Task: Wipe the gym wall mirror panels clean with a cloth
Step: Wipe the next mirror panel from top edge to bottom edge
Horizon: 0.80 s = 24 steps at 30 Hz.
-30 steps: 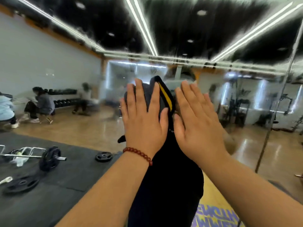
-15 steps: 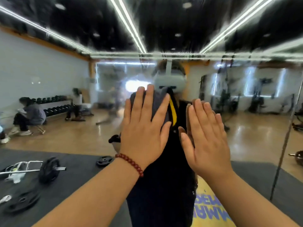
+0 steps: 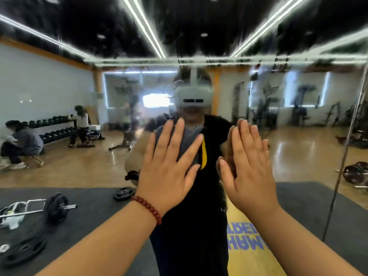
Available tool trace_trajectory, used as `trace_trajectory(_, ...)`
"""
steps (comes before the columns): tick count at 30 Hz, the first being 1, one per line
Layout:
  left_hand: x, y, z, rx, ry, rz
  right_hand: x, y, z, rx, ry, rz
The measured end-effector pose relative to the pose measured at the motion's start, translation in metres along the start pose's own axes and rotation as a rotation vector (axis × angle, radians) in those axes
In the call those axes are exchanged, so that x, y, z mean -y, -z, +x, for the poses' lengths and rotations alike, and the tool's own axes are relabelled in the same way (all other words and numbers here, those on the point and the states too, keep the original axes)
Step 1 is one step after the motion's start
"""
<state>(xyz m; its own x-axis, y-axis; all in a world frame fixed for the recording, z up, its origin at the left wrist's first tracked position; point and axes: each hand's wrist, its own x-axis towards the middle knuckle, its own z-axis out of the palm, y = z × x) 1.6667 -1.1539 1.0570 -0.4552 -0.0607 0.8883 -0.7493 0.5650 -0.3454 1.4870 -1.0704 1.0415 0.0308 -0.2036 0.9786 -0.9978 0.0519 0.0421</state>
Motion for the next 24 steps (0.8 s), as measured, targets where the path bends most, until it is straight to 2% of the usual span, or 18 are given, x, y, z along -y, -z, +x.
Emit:
trace_trajectory(2, 0.021, 0.002, -0.007, -0.032, 0.027, 0.018, 0.006, -0.001, -0.011, 0.018, -0.003, -0.011)
trace_trajectory(5, 0.051, 0.008, 0.014, -0.101, 0.246, -0.016, 0.016, -0.004, -0.018, 0.040, -0.020, -0.005)
trace_trajectory(7, 0.048, 0.008, 0.018, -0.124, 0.320, -0.010, 0.025, -0.008, -0.017, 0.032, -0.019, 0.000)
trace_trajectory(9, 0.036, 0.005, 0.004, -0.094, 0.236, -0.008, 0.033, -0.015, -0.016, 0.025, -0.025, -0.005)
trace_trajectory(12, 0.022, -0.002, -0.035, 0.035, -0.099, 0.039, 0.035, -0.023, -0.017, 0.008, -0.033, -0.079)
trace_trajectory(14, 0.031, -0.001, -0.039, 0.057, -0.233, 0.045, 0.034, -0.026, -0.019, -0.008, -0.027, -0.109)
trace_trajectory(16, 0.048, 0.004, -0.018, -0.007, -0.154, 0.033, 0.034, -0.028, -0.020, -0.023, -0.024, -0.124)
trace_trajectory(19, 0.069, 0.011, 0.017, -0.118, 0.198, -0.022, 0.035, -0.029, -0.021, -0.031, -0.016, -0.142)
trace_trajectory(20, 0.067, 0.011, 0.018, -0.134, 0.255, -0.031, 0.035, -0.030, -0.021, -0.032, -0.017, -0.148)
trace_trajectory(22, 0.052, 0.005, -0.001, -0.109, 0.148, -0.007, 0.035, -0.029, -0.020, -0.032, -0.016, -0.152)
trace_trajectory(24, 0.034, -0.003, -0.040, -0.006, -0.105, 0.011, 0.034, -0.029, -0.020, -0.036, -0.013, -0.157)
